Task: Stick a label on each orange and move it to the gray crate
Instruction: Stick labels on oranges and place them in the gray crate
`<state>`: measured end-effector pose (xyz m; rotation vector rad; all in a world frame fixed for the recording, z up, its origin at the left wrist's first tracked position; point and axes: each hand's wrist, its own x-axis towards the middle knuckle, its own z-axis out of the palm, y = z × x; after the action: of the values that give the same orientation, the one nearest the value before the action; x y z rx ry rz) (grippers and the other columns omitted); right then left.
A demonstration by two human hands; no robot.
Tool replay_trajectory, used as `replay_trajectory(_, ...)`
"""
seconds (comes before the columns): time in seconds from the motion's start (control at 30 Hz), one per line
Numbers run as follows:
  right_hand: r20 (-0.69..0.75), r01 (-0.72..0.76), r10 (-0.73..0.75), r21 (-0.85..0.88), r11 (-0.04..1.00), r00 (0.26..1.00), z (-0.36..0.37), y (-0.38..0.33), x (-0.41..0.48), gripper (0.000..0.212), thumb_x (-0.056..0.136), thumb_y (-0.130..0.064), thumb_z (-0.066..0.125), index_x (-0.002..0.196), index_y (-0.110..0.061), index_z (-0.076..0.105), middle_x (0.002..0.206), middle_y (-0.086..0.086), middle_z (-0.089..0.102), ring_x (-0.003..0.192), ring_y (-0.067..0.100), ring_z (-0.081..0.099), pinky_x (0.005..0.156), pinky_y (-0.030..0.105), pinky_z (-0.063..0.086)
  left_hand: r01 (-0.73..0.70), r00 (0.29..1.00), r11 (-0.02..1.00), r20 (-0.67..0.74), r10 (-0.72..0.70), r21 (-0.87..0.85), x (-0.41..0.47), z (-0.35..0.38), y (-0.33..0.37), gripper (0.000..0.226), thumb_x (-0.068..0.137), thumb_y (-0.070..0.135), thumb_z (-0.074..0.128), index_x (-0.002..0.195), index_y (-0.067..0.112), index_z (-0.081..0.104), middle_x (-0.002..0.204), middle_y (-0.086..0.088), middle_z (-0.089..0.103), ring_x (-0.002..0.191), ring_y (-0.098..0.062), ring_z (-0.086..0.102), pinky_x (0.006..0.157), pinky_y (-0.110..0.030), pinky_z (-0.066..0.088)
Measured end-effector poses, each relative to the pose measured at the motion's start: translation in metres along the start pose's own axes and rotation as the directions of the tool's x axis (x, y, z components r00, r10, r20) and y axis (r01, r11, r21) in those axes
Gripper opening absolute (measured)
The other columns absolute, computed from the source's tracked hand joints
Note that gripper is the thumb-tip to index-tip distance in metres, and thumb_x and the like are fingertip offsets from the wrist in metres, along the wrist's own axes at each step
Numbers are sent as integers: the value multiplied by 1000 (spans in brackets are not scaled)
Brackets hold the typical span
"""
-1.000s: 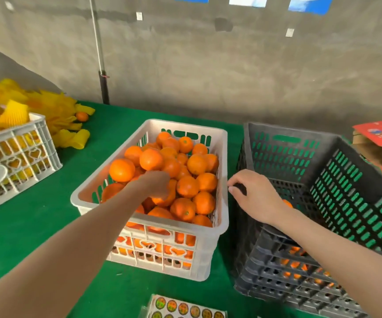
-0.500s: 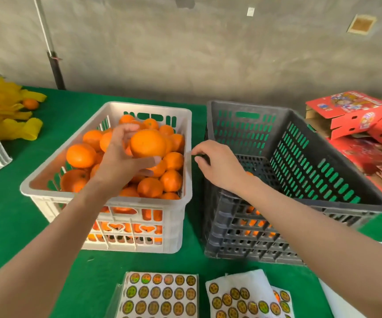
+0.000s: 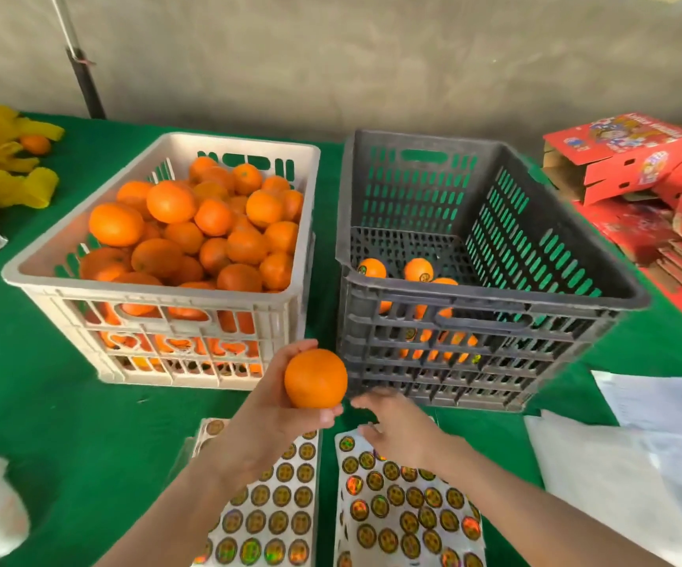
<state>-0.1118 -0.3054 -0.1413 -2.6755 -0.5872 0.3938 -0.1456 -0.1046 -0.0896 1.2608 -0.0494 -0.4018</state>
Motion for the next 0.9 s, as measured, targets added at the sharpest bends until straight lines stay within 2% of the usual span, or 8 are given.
replay_trajectory(0.07,169,-132,171,-221,966,971,10,14,6,47,95,-36,46,138,-15,46,140,9,46,129,28,41,106,38,37,75,997,992,-29,-78,-100,5,0,-15,72,57,20,84,120,34,52,122,-13,53,88,-33,69,80,-35,54)
replay_trajectory(0.17,151,-171,222,-294,940,963,18,20,10,44,92,-41,48,127,-15,56,131,10,52,121,28,48,99,39,41,158,971,941,-125,-203,-299,15,2,-32,42,76,31,69,117,35,59,124,-9,53,93,-37,69,79,-38,53)
replay_trajectory(0.27,99,-214,238,-203,956,966,18,19,10,33,89,-36,55,113,-14,62,120,9,58,111,28,54,92,36,44,214,941,924,-188,-283,-317,24,4,-47,72,66,22,70,135,21,48,130,-12,51,108,-34,60,77,-37,53)
replay_trajectory(0.37,52,-223,229,-106,969,972,13,22,8,24,88,-25,59,107,-12,62,115,9,60,108,28,56,91,36,47,268,907,922,-249,-339,-279,27,11,-58,79,58,25,74,129,3,47,130,-18,52,114,-31,55,94,-43,49)
replay_trajectory(0.5,-43,-158,163,98,983,986,5,32,-4,10,89,-22,60,97,-15,60,105,0,58,100,19,54,86,31,42,225,875,825,-266,-406,-519,33,12,-67,75,64,21,73,131,14,40,130,-17,48,119,-36,51,93,-44,46)
replay_trajectory(0.63,-131,-97,131,240,966,983,-4,36,-17,5,90,-20,62,90,-17,58,92,-10,54,91,9,49,78,24,38,348,877,815,-147,-458,-463,35,17,-71,78,64,38,72,132,24,36,135,-21,47,121,-36,51,106,-45,35)
replay_trajectory(0.77,-215,-82,135,240,967,967,-4,35,-26,14,90,-20,62,103,-15,59,106,-4,56,104,12,49,90,25,38,312,928,916,-125,-350,-253,37,26,-71,100,30,47,95,116,23,48,129,-18,51,103,-27,63,86,-37,50)
replay_trajectory(0.9,-386,-61,129,183,981,913,5,26,-31,14,87,-23,65,96,-12,66,103,4,58,105,19,49,91,28,37,352,904,831,-74,-421,-431,42,23,-72,112,33,39,95,131,25,42,126,-20,50,107,-34,58,89,-42,46)
